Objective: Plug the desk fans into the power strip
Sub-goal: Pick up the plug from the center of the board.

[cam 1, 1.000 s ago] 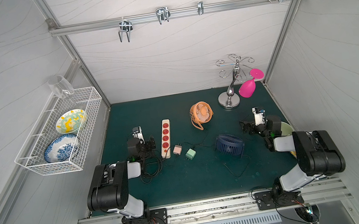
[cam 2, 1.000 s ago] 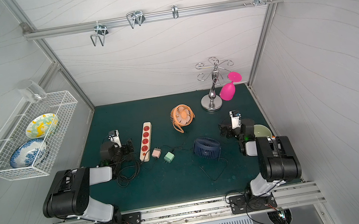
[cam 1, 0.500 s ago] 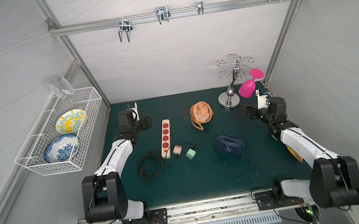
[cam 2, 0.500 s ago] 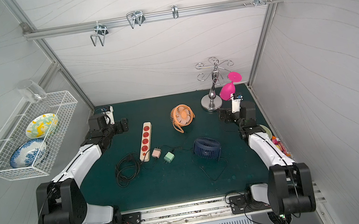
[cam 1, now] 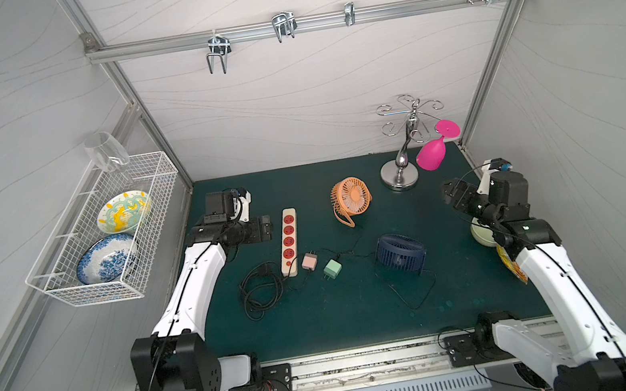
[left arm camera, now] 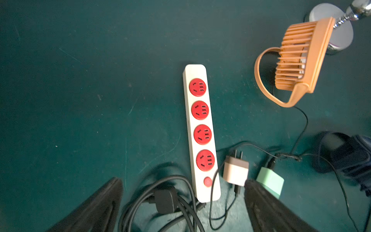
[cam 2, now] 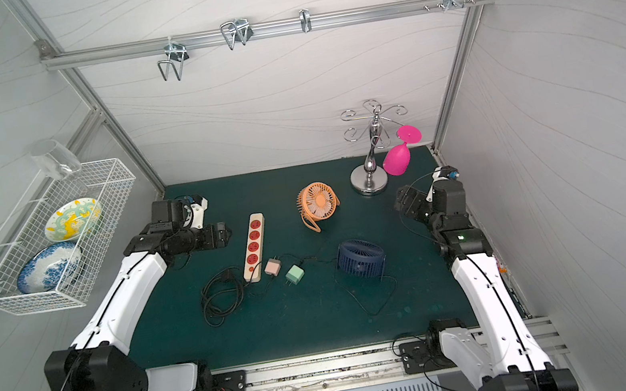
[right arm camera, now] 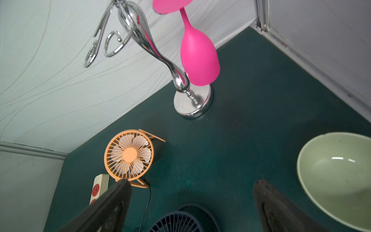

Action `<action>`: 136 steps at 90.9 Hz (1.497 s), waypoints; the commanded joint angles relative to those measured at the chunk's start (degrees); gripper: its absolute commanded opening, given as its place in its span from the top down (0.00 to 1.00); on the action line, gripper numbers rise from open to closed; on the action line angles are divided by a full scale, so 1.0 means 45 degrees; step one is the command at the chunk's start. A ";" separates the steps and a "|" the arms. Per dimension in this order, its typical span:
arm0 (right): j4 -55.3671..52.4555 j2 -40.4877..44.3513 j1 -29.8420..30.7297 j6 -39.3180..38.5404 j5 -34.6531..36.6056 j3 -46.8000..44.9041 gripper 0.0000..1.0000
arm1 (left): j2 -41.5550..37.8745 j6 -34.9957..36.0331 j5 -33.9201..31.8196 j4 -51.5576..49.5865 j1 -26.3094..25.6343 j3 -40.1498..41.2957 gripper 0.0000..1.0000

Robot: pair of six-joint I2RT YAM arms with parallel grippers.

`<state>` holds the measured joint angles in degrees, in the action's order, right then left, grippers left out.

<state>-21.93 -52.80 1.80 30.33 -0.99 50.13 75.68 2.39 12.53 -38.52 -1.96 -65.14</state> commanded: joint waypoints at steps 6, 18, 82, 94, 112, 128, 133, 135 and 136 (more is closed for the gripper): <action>-0.1278 0.0470 0.0611 0.0221 -0.0820 -0.0108 0.01 | -0.0611 0.0114 0.0856 -0.1364 -0.0075 -0.0385 0.00; -0.0898 0.0517 0.1699 -0.0630 -0.1006 -0.0356 0.01 | -0.0753 0.0057 0.1284 -0.1049 -0.0075 0.0137 0.00; -0.1355 -0.3961 0.9356 -0.5679 0.0412 0.2084 0.01 | -0.1079 0.0078 0.1235 -0.0127 0.0435 0.1056 0.00; -0.1969 -0.5576 1.0858 -0.6064 0.1911 0.3361 0.01 | -0.1112 0.0043 0.1112 -0.0332 0.0493 0.0797 0.00; -0.3051 -0.7999 1.2354 -0.6328 0.3804 0.5175 0.01 | -0.1120 -0.0182 0.1329 -0.0169 0.0478 0.0881 0.00; -0.3627 -0.9783 1.2820 -0.5617 0.4611 0.6271 0.01 | -0.1170 -0.0266 0.1190 0.0075 0.0451 0.1044 0.00; -0.3768 -1.0287 1.2839 -0.5407 0.4662 0.6604 0.01 | -0.1132 -0.0331 0.1407 0.0080 0.0449 0.0996 0.00; -0.3908 -1.0477 1.2841 -0.5312 0.4779 0.6763 0.01 | -0.1134 -0.0340 0.1427 0.0020 0.0453 0.0940 0.00; -0.3999 -1.0554 1.2841 -0.5225 0.4814 0.6874 0.01 | -0.1134 -0.0338 0.1420 -0.0007 0.0454 0.0912 0.00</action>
<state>-35.75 -97.10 59.31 4.10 17.04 77.84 71.68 1.45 17.80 -40.82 -0.05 -60.25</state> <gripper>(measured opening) 0.992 0.999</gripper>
